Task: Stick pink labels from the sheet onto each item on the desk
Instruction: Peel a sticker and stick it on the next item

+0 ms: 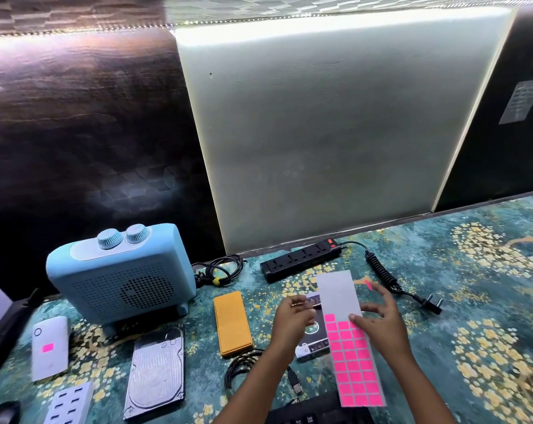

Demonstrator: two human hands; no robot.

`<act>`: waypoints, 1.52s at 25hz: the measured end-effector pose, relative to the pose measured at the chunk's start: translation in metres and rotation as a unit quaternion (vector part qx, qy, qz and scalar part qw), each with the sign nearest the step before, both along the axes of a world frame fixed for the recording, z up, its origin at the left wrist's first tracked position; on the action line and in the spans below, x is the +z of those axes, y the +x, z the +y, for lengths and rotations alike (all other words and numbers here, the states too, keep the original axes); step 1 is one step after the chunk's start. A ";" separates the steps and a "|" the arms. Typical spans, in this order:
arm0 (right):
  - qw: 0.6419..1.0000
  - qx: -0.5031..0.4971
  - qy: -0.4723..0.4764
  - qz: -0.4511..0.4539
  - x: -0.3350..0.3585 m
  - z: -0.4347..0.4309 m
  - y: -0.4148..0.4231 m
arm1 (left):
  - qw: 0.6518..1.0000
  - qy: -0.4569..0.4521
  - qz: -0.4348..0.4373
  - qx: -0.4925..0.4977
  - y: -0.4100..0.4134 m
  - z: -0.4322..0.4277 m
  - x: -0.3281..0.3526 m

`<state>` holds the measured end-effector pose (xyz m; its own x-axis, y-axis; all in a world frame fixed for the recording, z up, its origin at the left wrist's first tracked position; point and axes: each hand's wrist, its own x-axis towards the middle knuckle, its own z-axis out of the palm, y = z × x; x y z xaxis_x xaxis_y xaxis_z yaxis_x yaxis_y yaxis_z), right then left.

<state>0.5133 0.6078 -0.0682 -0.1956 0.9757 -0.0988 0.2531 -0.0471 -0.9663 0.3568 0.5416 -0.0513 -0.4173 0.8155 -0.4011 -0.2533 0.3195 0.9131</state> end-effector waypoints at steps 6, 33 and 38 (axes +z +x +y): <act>0.985 -0.041 0.015 -0.169 -0.034 0.031 0.031 | 0.994 0.015 0.096 -0.053 -0.005 -0.005 -0.012; 0.962 0.165 -0.165 0.138 0.008 -0.200 -0.215 | 0.919 0.010 0.278 0.280 -0.184 -0.221 0.000; 0.954 0.219 -0.167 0.122 0.005 -0.261 -0.286 | 0.855 -0.175 0.338 0.354 -0.275 -0.298 -0.027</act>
<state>0.2277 0.3465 -0.0629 -0.6331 0.7181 -0.2888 0.0888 -0.3033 -0.9488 0.0821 0.2436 -0.0784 -0.9888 0.1433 -0.0418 0.0510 0.5876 0.8075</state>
